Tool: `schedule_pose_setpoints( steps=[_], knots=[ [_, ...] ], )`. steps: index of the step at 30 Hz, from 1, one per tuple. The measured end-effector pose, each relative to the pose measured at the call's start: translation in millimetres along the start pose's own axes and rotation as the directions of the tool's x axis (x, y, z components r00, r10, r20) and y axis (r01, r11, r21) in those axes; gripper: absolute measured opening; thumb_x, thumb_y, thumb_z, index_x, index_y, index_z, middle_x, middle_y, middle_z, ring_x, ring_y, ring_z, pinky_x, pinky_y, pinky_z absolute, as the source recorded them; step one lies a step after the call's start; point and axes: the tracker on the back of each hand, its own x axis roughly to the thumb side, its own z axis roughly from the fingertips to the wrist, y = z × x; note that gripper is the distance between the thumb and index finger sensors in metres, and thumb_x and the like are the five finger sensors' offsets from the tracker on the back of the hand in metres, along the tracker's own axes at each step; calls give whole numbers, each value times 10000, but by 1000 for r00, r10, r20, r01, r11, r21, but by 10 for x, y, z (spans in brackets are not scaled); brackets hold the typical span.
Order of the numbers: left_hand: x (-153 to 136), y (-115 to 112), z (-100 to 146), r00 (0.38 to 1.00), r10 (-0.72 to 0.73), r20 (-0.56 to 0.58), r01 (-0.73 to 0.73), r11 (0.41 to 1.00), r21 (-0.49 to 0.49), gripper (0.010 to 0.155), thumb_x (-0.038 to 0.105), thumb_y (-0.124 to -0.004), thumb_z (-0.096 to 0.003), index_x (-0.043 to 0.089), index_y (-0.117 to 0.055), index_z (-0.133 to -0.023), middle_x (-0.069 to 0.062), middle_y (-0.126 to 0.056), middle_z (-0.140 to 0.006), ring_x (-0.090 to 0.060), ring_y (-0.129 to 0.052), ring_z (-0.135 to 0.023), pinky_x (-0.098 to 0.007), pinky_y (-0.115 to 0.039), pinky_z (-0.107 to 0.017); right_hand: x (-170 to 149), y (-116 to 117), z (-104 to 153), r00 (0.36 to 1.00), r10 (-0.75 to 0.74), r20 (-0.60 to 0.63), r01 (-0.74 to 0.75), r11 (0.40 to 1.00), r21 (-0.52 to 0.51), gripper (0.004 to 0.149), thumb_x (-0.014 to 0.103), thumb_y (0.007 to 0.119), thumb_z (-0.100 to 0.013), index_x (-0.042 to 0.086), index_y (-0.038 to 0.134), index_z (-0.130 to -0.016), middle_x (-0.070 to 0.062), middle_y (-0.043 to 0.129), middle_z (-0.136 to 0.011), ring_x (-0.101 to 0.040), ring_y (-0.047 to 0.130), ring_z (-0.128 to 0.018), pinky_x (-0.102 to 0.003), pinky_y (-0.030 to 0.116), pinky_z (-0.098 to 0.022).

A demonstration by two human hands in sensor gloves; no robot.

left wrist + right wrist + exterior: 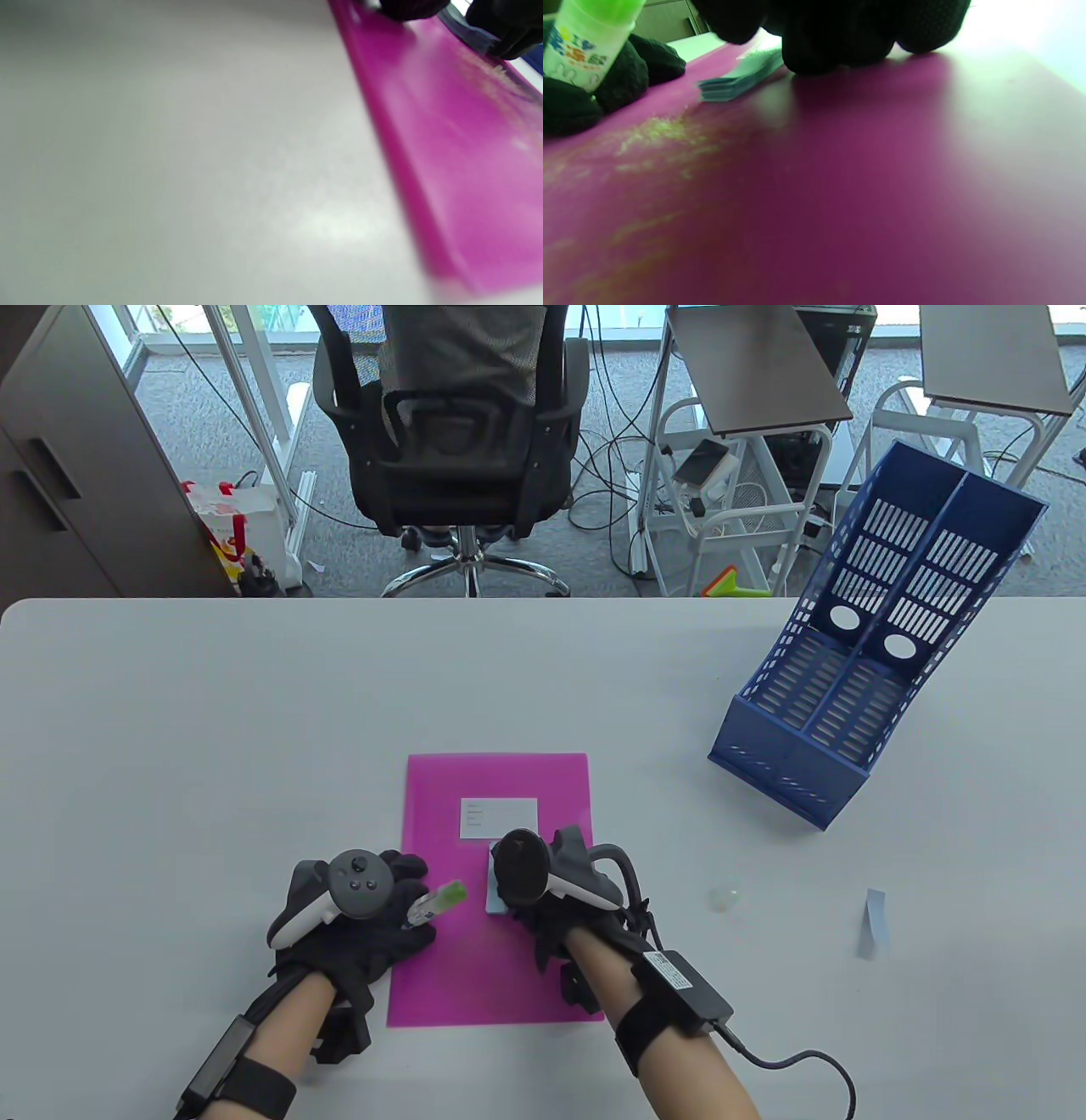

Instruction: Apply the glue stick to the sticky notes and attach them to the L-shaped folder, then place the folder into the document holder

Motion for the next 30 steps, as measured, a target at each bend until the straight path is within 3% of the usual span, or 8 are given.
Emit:
schedule_pose_setpoints(
  steps=[9,18,21,22,25,27,30],
  knots=[
    [0,0,0,1000,0,0,0,1000,0,511,479,-673,-530,374,-402,-950,256,-105,-1123,-55,-18,-1100,-379,30,-771,83,7,-110,997,54,-56,-54,999,-1,435,198,582,-620,181,581,-1055,-131,834,-793,-330,796,-692,-589,649,-624],
    [-1,1,0,1000,-2,0,2,1000,1,512,480,-673,-530,373,-402,-951,253,-106,-1124,-57,-21,-1101,-381,27,-772,117,10,-100,994,80,-69,-79,997,16,448,204,578,-624,172,552,-1070,-137,817,-815,-337,782,-714,-595,633,-637],
    [-1,0,1,1000,-2,0,2,1000,1,511,481,-673,-529,375,-403,-950,256,-106,-1123,-57,-20,-1101,-380,28,-772,45,-38,-48,1000,4,-26,-3,1000,19,486,218,567,-626,131,459,-1092,-147,807,-860,-347,777,-746,-595,630,-650],
    [-1,0,1,1000,-2,0,2,1000,1,512,480,-673,-530,374,-402,-950,256,-106,-1123,-56,-20,-1101,-381,28,-772,-1,-73,0,998,-57,-12,57,998,10,539,213,552,-627,80,336,-1102,-144,770,-913,-360,772,-768,-596,627,-654],
    [0,-1,-1,1000,-1,0,1,1000,-1,511,482,-670,-531,374,-399,-951,255,-104,-1123,-57,-18,-1101,-381,29,-772,-145,-222,173,987,-161,-31,160,987,-29,621,239,549,-635,51,176,-1095,-192,676,-1003,-402,749,-816,-611,611,-656],
    [1,-2,0,1000,-4,0,4,1000,1,510,484,-669,-531,373,-399,-950,253,-105,-1123,-57,-20,-1101,-382,27,-773,-310,-386,355,993,-106,-47,102,991,-82,665,294,564,-640,59,140,-1094,-213,639,-1031,-414,748,-827,-615,609,-656],
    [0,-2,0,1000,-2,0,2,1000,-1,511,486,-666,-533,371,-397,-952,253,-103,-1123,-57,-17,-1101,-382,29,-773,-694,-692,727,985,83,-153,-110,977,-181,734,376,620,-625,71,154,-1104,-215,608,-1059,-420,728,-860,-616,604,-662]
  ],
)
